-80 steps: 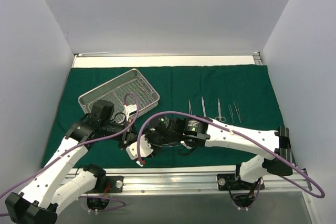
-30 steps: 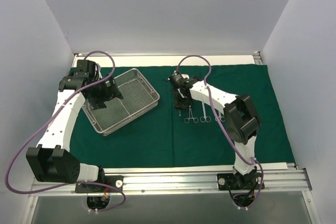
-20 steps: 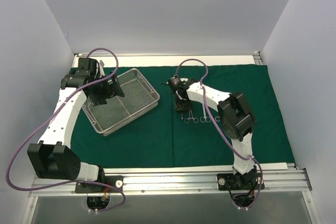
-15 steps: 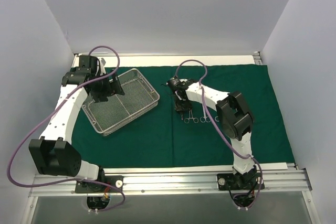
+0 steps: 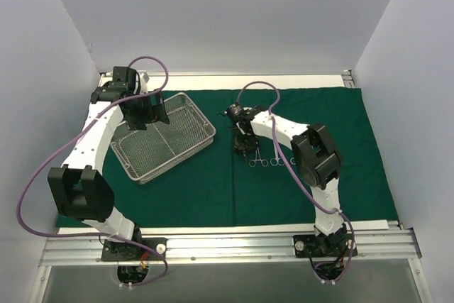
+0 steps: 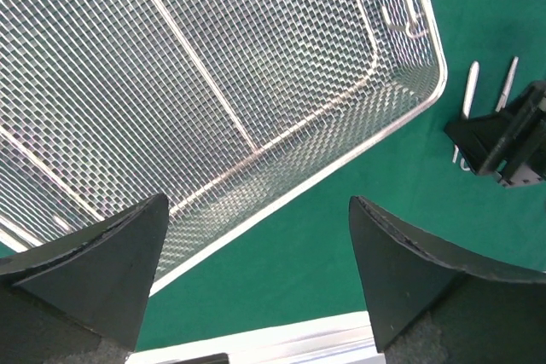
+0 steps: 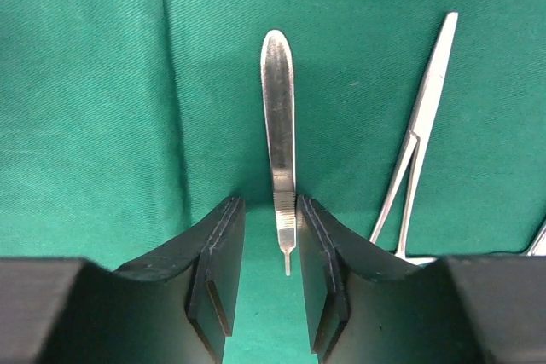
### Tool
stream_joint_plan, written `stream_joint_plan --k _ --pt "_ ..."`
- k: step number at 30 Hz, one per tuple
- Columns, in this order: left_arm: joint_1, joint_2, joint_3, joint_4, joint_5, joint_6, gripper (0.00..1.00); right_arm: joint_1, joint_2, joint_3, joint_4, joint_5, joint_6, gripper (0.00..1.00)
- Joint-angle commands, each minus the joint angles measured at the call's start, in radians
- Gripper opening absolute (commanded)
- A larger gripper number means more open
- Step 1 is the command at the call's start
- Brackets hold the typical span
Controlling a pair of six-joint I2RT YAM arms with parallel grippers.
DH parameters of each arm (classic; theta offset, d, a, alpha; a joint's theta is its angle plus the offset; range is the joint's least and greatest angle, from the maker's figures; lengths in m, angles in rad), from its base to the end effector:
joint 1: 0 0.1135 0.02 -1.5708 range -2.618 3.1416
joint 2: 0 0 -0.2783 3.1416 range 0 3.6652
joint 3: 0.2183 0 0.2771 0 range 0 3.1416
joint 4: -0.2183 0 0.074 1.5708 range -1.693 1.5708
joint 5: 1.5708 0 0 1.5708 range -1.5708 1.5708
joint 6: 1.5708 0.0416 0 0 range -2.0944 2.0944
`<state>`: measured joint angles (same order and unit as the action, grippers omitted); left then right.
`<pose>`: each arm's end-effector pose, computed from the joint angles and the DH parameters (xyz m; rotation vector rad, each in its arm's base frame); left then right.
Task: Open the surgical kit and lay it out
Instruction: Place the medical item in the surgical kit, then adjust the container in the surgical kit.
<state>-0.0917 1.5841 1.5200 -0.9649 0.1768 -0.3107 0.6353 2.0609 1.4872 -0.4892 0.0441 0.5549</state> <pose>0.3546 -0.0400 0.3358 -0.2223 2.6124 -0.3731 0.3770 0.2756 0.1616 -0.0922 2.6749 0.3405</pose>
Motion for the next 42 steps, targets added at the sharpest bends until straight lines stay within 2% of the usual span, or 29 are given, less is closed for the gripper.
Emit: stream_joint_plan --k 1,4,6,7,10,11,12,14,15,16,17,18,20,21,22,26,28,34,42 --pt "-0.002 0.037 0.091 0.006 -0.022 0.064 0.96 0.001 0.016 0.039 -0.055 -0.004 0.02 0.32" --pt "-0.005 0.071 0.121 0.023 -0.039 0.099 0.93 -0.003 -0.014 0.065 -0.057 0.007 0.022 0.33" --pt "-0.006 0.092 0.132 0.032 -0.06 0.111 0.84 -0.003 -0.048 0.116 -0.068 0.039 0.002 0.34" --pt "-0.008 0.111 0.138 0.04 -0.077 0.128 0.74 -0.006 -0.059 0.14 -0.072 0.049 -0.007 0.35" --pt "-0.014 0.152 0.128 0.087 -0.109 0.153 0.72 -0.019 -0.085 0.223 -0.083 0.065 -0.049 0.35" --pt "-0.013 0.165 0.124 0.113 -0.094 0.157 0.66 -0.023 -0.088 0.237 -0.081 0.065 -0.059 0.35" --pt "-0.013 0.181 0.124 0.123 -0.074 0.162 0.55 -0.023 -0.097 0.252 -0.063 0.053 -0.075 0.34" --pt "-0.011 0.24 0.167 0.098 -0.057 0.147 0.28 -0.031 -0.105 0.252 -0.019 0.024 -0.121 0.26" --pt "-0.01 0.257 0.189 0.079 -0.065 0.13 0.04 -0.037 -0.101 0.261 0.045 -0.031 -0.124 0.22" --pt "-0.008 0.267 0.207 0.065 -0.071 0.102 0.02 -0.046 -0.094 0.269 0.09 -0.102 -0.128 0.22" --pt "-0.006 0.261 0.213 0.069 -0.082 0.093 0.04 -0.049 -0.066 0.283 0.183 -0.166 -0.141 0.26" --pt "-0.006 0.249 0.207 0.081 -0.114 0.084 0.29 -0.055 -0.041 0.306 0.211 -0.212 -0.153 0.45" --pt "-0.006 0.203 0.181 0.109 -0.18 0.058 0.7 -0.059 0.072 0.437 0.224 -0.306 -0.2 0.6" --pt "-0.002 0.189 0.177 0.12 -0.219 0.062 0.89 -0.063 0.114 0.496 0.203 -0.36 -0.223 0.63" --pt "0.0 0.185 0.177 0.129 -0.221 0.097 0.93 -0.062 0.155 0.61 0.184 -0.412 -0.239 0.64" --pt "0.0 0.257 0.244 0.12 -0.269 0.221 0.97 -0.065 0.289 0.723 0.192 -0.527 -0.276 0.64" --pt "0.003 0.31 0.288 0.117 -0.302 0.284 0.97 -0.069 0.309 0.729 0.199 -0.541 -0.303 0.64" --pt "0.015 0.433 0.356 0.149 -0.327 0.3 0.97 -0.083 0.37 0.763 0.185 -0.604 -0.352 0.61" --pt "0.015 0.554 0.456 0.152 -0.379 0.346 0.97 -0.077 0.383 0.699 0.255 -0.627 -0.306 0.54"
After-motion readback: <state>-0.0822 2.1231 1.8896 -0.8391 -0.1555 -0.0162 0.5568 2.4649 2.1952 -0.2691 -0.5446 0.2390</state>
